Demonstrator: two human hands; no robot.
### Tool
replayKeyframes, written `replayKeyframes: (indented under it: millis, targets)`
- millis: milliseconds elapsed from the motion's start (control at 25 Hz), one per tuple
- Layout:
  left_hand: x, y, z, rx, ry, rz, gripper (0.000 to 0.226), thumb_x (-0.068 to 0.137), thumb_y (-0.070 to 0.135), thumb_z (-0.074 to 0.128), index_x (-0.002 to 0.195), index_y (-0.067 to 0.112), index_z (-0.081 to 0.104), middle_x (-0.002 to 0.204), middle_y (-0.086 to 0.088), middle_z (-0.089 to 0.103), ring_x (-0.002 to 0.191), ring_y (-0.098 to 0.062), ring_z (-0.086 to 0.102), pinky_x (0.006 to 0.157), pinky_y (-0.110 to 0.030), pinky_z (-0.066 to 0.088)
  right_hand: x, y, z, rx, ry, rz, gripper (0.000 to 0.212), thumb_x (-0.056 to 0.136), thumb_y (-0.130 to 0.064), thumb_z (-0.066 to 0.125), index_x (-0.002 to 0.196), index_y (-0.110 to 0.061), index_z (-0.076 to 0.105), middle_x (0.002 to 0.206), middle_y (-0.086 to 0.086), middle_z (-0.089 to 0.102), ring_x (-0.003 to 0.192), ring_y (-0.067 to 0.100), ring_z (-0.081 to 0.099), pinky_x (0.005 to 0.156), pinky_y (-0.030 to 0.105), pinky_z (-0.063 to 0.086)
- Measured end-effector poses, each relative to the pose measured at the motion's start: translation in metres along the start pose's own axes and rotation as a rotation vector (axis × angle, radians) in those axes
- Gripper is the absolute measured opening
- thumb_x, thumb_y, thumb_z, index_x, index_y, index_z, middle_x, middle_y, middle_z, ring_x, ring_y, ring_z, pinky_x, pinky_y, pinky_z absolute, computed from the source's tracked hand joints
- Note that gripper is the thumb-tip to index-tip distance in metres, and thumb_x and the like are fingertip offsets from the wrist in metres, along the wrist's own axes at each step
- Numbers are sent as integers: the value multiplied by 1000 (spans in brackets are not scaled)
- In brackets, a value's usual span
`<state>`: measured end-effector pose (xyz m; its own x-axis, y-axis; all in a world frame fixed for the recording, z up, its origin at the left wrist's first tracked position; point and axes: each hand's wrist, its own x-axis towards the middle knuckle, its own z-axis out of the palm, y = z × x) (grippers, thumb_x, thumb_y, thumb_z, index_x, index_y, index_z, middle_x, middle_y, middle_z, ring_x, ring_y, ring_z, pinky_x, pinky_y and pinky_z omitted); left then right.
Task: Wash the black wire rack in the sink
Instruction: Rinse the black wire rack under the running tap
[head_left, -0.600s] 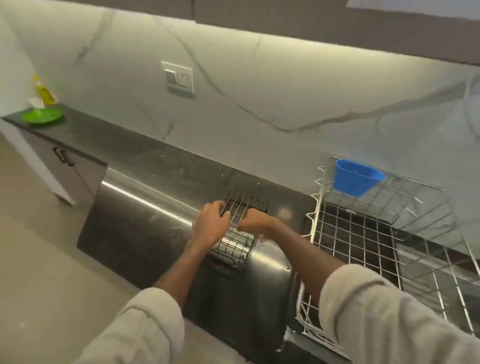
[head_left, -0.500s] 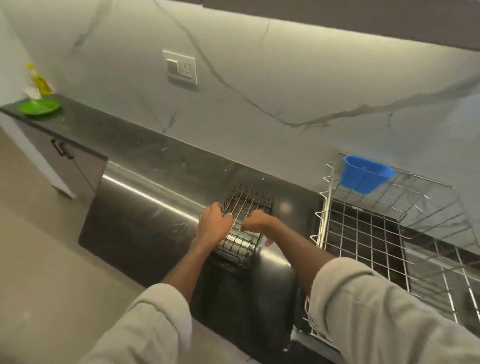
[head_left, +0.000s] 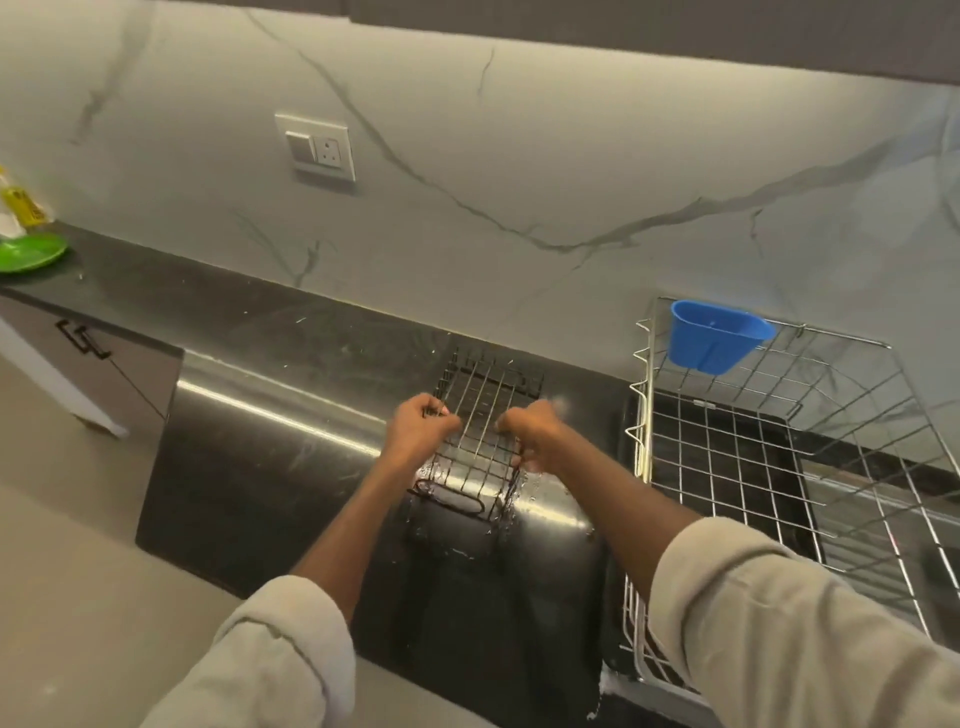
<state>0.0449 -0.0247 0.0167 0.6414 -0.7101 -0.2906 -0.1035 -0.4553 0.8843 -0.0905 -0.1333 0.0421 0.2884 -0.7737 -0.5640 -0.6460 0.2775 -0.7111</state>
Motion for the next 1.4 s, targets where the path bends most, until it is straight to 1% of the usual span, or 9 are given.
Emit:
replayKeyframes:
  millis: [120,280,520,680,880,1040,1200,1320,1400]
  targets:
    - [-4,67,-20,43,-1,136,16,86,20,79,95,11,69,97,-7,72,90,-20,64,88,-41,55,-27,-30,-46,47,65,-175,22,92,-25,71,99,-5,66,86,10,67,71,22,69,49,27,53]
    - [-33,155,-14,45,-60,199,27,89,23,78,104,2,70,104,-9,71,100,-19,62,82,-33,46,-72,-45,-122,184,112,-346,21,96,-25,66,103,-6,67,79,9,64,54,15,53,36,20,36]
    - [-126,235,78,-35,-87,259,13,85,14,79,89,10,68,93,-3,67,93,-15,57,85,-33,40,-120,3,-237,279,303,-449,19,94,-31,66,99,-12,70,90,9,71,71,18,60,64,32,51]
    - [-194,240,187,-130,-84,288,16,74,15,84,82,14,70,84,0,67,90,-18,60,77,-29,44,-150,91,-319,304,435,-428,15,93,-35,64,91,-21,69,85,2,72,81,21,68,85,48,60]
    - [-281,239,323,-124,-84,434,16,73,13,88,83,13,75,87,-6,76,83,-14,69,78,-32,55,-184,211,-423,395,519,-394,22,97,-42,59,104,-24,69,99,-4,71,97,18,67,92,45,56]
    - [-346,235,424,-69,-77,703,27,72,10,91,84,27,73,104,6,65,97,5,61,91,-20,47,-210,298,-498,642,537,-306,47,100,-61,48,111,-20,68,107,1,71,102,21,67,82,38,53]
    - [-383,218,512,-66,-180,1012,30,72,5,93,91,20,75,114,0,55,118,6,50,111,-25,40,-214,370,-553,1036,484,-173,74,84,-84,48,116,-21,72,104,2,79,108,26,71,102,52,49]
    - [-382,183,566,-73,-289,1054,21,77,16,92,92,16,78,120,0,55,133,1,46,130,-42,25,-214,418,-579,1269,448,-218,63,92,-68,55,113,-11,72,108,14,75,105,33,68,103,54,45]
    - [-372,153,590,-101,-390,1011,21,79,23,90,93,14,79,125,-2,53,142,-13,45,129,-39,27,-217,447,-587,1460,402,-257,53,96,-56,57,105,-6,73,98,18,72,90,31,69,92,45,50]
